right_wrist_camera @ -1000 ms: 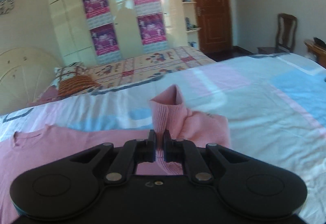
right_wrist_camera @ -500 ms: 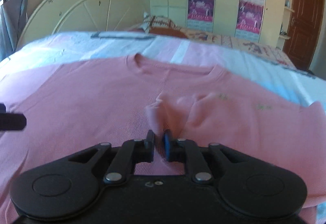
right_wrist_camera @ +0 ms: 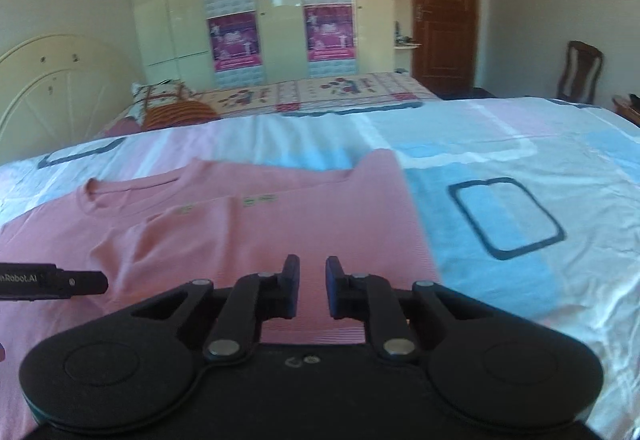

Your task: Fold small clothes

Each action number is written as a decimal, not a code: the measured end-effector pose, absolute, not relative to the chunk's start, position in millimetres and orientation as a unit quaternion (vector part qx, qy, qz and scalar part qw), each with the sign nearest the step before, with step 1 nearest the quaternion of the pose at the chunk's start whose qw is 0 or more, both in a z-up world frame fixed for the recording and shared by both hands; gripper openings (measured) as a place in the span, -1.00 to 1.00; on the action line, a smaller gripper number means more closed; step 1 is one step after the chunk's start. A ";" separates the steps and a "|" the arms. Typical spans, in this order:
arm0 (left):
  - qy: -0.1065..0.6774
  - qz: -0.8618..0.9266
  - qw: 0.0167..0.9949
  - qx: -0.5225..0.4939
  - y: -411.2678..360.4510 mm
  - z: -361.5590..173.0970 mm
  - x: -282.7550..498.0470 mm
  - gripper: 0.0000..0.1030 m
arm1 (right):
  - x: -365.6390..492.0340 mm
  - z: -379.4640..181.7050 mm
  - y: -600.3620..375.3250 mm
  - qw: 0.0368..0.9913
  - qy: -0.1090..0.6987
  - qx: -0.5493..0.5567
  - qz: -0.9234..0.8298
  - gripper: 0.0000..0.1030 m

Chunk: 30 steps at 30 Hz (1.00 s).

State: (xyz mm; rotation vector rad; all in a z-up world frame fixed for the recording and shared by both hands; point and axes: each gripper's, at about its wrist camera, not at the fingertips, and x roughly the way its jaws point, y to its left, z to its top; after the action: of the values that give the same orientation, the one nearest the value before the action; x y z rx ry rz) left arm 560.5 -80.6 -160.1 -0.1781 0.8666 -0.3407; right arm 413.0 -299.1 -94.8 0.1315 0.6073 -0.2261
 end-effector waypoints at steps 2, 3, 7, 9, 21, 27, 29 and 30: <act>0.408 -0.178 0.892 -0.078 -94.6 -157.5 562.4 -0.35 | 410.6 -94.3 -320.9 0.941 0.296 0.081 -0.140 -0.74; 0.405 -0.190 0.889 -0.095 -95.8 -154.9 564.6 -0.76 | 406.5 -93.6 -329.1 0.939 0.296 0.088 -0.150 -0.73; 0.343 -0.180 0.917 -0.097 -82.0 -119.4 546.0 -0.87 | 403.6 -98.4 -350.4 0.932 0.291 0.121 -0.179 -0.74; 0.323 -0.171 0.924 -0.108 -61.1 -104.7 537.3 -0.87 | 404.9 -100.0 -355.4 0.930 0.289 0.132 -0.183 -0.74; 0.336 -0.102 0.930 -0.108 9.9 -136.4 534.4 -0.87 | 424.8 -106.7 -329.8 0.937 0.308 0.119 -0.114 -0.74; 0.357 -0.101 0.925 -0.085 11.8 -158.3 535.1 -0.86 | 443.2 -127.5 -309.9 0.922 0.374 0.032 -0.096 -0.84; 0.351 -0.099 0.927 -0.087 15.8 -156.3 533.8 -0.57 | 441.2 -119.9 -311.3 0.929 0.357 0.035 -0.090 -0.75; 0.349 -0.099 0.927 -0.092 17.3 -155.2 535.9 0.09 | 441.8 -116.4 -313.2 0.933 0.347 0.038 -0.086 -0.75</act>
State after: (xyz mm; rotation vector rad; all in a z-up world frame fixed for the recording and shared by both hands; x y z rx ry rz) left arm 535.9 17.3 -155.2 -0.1886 0.7149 -0.2032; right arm 441.8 -313.2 -116.4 0.0783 0.7104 -0.1758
